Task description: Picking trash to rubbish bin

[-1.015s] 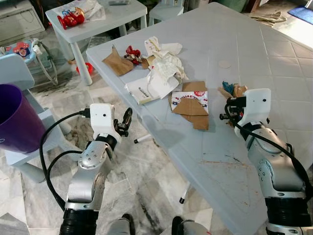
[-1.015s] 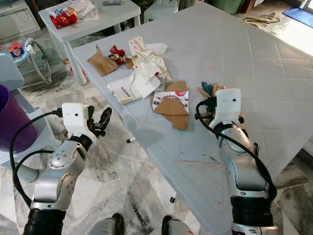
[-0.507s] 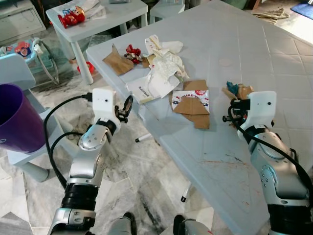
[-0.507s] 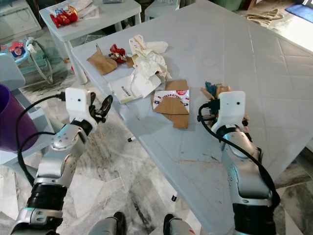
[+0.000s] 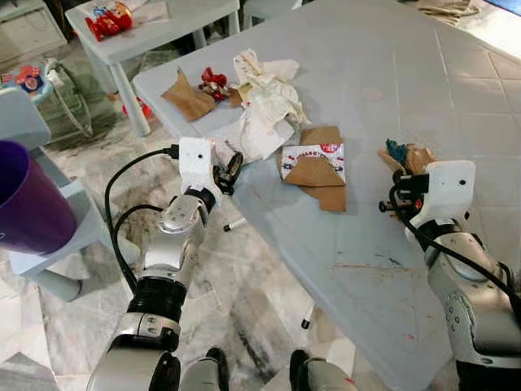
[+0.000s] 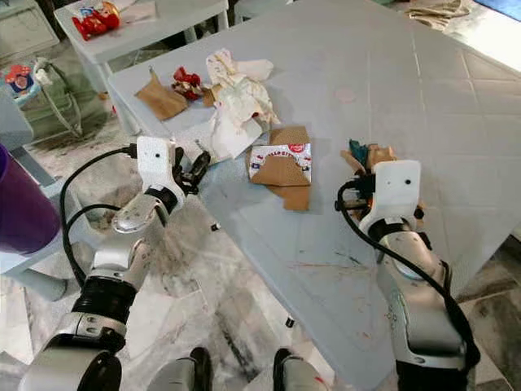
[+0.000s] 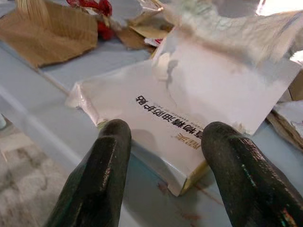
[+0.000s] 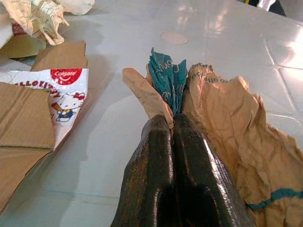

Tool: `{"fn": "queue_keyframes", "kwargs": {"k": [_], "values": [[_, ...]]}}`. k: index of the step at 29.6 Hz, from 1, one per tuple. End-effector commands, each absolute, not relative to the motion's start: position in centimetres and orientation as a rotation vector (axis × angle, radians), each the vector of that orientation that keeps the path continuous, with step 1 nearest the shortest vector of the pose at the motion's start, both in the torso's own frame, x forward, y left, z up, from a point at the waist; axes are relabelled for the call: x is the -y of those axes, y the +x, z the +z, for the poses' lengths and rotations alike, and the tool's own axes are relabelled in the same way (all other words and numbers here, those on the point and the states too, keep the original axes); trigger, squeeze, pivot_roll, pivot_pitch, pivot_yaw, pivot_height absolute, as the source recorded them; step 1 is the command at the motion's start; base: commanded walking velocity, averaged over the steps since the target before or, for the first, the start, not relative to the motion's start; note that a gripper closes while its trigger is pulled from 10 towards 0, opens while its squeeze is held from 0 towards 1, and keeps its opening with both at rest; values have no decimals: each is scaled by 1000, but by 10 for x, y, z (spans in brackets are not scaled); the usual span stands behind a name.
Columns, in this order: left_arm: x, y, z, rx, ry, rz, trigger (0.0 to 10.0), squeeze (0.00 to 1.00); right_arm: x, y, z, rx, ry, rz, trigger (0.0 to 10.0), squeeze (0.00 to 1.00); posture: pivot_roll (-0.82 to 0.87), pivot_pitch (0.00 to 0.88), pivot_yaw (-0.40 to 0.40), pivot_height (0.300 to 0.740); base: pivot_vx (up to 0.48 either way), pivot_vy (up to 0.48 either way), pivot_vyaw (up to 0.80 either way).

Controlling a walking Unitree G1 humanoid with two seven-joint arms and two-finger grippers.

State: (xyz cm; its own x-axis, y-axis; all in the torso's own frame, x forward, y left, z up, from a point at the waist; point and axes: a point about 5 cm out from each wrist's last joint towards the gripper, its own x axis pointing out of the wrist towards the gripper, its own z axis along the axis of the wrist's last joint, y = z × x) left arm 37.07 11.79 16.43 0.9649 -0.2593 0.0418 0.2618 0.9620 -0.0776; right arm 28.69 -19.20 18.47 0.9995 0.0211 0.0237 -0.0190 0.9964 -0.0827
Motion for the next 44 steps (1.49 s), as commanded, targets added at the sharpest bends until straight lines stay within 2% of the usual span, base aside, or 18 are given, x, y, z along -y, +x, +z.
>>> {"fn": "queue_keyframes", "kwargs": {"k": [1, 9, 10, 11, 12, 22, 44], "values": [[-119, 373, 159, -4, -121, -252, 10000, 0, 192, 283, 187, 26, -83, 19, 0, 0, -96, 279, -8, 740, 0, 0, 0], [-112, 378, 146, -97, -126, -232, 10000, 0, 189, 282, 188, 23, -77, 36, 0, 0, -99, 274, -11, 740, 0, 0, 0], [-112, 379, 145, -106, -122, -231, 6431, 0, 188, 283, 189, 23, -74, 41, 0, 0, -97, 273, -11, 740, 0, 0, 0], [-112, 379, 145, -106, -122, -231, 6431, 0, 188, 283, 189, 23, -74, 41, 0, 0, -97, 273, -11, 740, 0, 0, 0], [-112, 379, 145, -103, -125, -230, 0, 0, 187, 283, 189, 23, -73, 43, 0, 0, -97, 273, -11, 740, 0, 0, 0], [-108, 373, 144, -104, -170, -238, 0, 0, 183, 287, 189, 23, -54, 59, 0, 0, -81, 261, -8, 740, 0, 0, 0], [-117, 330, 133, -143, -160, -204, 0, 0, 179, 300, 190, 37, -39, 80, 0, 0, -31, 233, -13, 740, 0, 0, 0]]}}
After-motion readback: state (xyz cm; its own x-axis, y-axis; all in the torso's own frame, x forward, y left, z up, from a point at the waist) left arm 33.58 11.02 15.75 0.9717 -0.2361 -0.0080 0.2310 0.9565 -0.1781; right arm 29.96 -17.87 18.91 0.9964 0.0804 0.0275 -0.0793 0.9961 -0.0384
